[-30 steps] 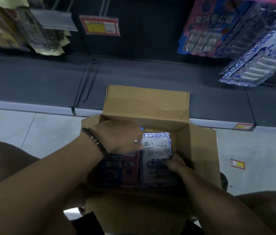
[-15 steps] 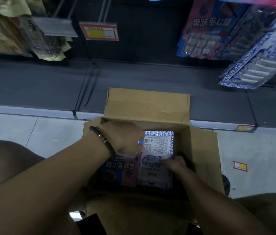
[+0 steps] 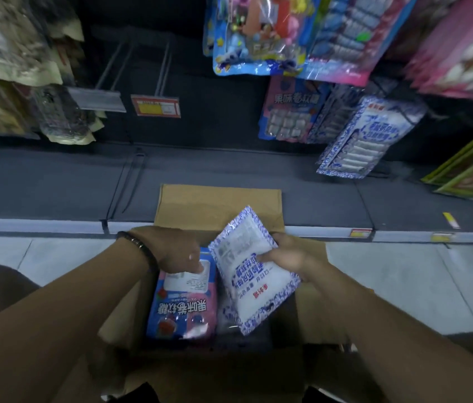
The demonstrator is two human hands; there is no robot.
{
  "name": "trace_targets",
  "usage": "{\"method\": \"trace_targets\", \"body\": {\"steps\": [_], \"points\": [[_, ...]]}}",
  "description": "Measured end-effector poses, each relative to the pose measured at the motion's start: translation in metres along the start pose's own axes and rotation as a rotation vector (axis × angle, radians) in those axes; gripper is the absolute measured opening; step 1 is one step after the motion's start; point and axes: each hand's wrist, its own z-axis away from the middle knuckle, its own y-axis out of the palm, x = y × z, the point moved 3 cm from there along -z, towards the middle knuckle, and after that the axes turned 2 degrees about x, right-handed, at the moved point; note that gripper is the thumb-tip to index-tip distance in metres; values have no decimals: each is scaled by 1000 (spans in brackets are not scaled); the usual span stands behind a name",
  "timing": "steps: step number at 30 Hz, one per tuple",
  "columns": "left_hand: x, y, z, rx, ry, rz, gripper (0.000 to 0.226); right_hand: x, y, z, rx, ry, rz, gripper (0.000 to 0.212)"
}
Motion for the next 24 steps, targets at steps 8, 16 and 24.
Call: {"method": "trace_targets", "body": {"steps": [8,16,24], "points": [[-11,-15,15,-458,132,597,42,92,-47,82,-97,-322,-195,16],[-34,-16,12,-418,196,1356,66,119,-15,90,-237,-491,-17,16],[-23,-31,4,-718,251,1714,23,110,10,92,-53,-586,33,23]]}}
